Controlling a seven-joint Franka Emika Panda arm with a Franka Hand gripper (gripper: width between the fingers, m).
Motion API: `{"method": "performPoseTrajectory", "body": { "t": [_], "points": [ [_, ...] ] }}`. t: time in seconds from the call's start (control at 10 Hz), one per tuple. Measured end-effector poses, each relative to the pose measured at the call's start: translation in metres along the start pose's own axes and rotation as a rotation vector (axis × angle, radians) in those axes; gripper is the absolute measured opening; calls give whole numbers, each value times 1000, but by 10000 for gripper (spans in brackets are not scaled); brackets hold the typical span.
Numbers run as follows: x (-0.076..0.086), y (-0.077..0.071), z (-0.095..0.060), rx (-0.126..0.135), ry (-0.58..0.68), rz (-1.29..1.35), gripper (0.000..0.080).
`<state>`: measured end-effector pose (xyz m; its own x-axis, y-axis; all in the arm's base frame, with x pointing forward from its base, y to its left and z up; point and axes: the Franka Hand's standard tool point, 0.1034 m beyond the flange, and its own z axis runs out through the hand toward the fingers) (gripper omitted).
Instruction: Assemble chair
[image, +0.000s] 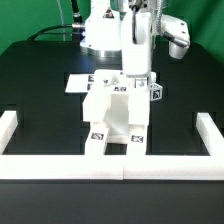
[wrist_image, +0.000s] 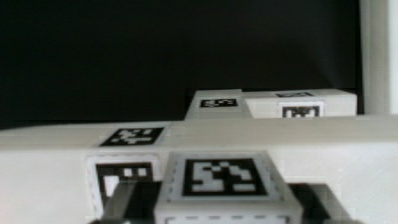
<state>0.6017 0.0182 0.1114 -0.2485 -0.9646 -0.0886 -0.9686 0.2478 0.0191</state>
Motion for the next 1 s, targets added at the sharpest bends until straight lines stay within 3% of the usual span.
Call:
{"method": "performPoseTrajectory", "body": {
  "t": [0.8,0.9,1.0],
  "points": [
    [-14,3,2,-10,-47,317,272],
    [-17,4,2,-13,-59,323,321],
    [-17,4,3,-13,-59,276,321]
  ]
}}
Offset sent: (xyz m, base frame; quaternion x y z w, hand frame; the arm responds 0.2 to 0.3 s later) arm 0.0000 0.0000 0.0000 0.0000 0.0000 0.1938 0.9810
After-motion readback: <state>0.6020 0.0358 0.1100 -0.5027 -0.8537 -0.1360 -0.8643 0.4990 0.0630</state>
